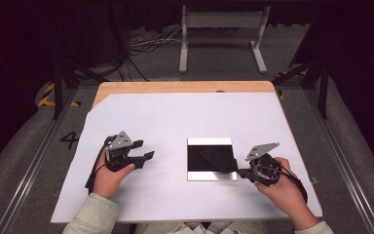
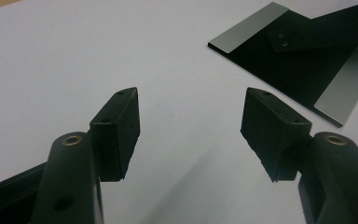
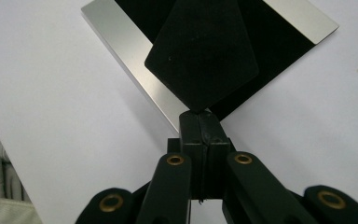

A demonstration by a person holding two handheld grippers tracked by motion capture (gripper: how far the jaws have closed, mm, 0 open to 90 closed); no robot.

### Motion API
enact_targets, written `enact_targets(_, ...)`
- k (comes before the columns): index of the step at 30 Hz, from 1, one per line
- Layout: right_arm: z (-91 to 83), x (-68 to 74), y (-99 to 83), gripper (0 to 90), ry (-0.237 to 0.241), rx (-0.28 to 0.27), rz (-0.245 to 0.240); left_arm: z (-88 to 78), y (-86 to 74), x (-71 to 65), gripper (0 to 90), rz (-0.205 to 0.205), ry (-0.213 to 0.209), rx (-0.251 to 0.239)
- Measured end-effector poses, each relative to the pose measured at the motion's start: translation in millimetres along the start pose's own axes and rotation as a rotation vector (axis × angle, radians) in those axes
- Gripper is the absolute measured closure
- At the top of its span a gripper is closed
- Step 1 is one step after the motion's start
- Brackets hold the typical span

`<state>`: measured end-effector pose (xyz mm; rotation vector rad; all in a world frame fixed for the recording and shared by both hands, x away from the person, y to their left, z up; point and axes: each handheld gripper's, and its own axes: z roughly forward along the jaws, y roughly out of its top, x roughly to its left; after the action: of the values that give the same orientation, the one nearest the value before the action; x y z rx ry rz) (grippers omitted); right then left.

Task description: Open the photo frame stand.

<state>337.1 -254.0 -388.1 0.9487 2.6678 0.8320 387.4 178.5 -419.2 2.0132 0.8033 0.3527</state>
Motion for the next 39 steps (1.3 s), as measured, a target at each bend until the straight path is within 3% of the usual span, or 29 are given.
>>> enact_targets(10, -5.0, 0.3, 5.0, 90.0, -0.004, -0.057, 0.006, 1.2, 0.3, 0.7, 39.5, -0.003, 0.008, -0.001)
enact_targets(21, -9.5, 1.7, 10.3, 90.0, -0.015, -0.143, -0.006, 2.4, -0.1, 0.3, 39.5, 0.022, 0.028, -0.021)
enact_targets(27, -10.9, 0.4, 14.0, 90.0, -0.014, -0.192, -0.003, 8.1, -1.2, -1.2, 37.4, 0.02, -0.003, 0.006)
enact_targets(30, -10.6, 0.1, 15.2, 90.0, -0.036, -0.206, -0.002, 11.1, -1.7, -2.7, 37.1, 0.022, -0.014, 0.019)
enact_targets(35, -9.2, -1.1, 15.1, 90.0, -0.037, -0.218, 0.006, 14.7, -4.2, -3.3, 40.7, 0.038, -0.018, 0.049)
enact_targets(39, -9.1, -1.1, 14.9, 90.0, -0.038, -0.22, 0.004, 16.4, -5.5, -4.4, 43.4, 0.056, -0.031, 0.043)
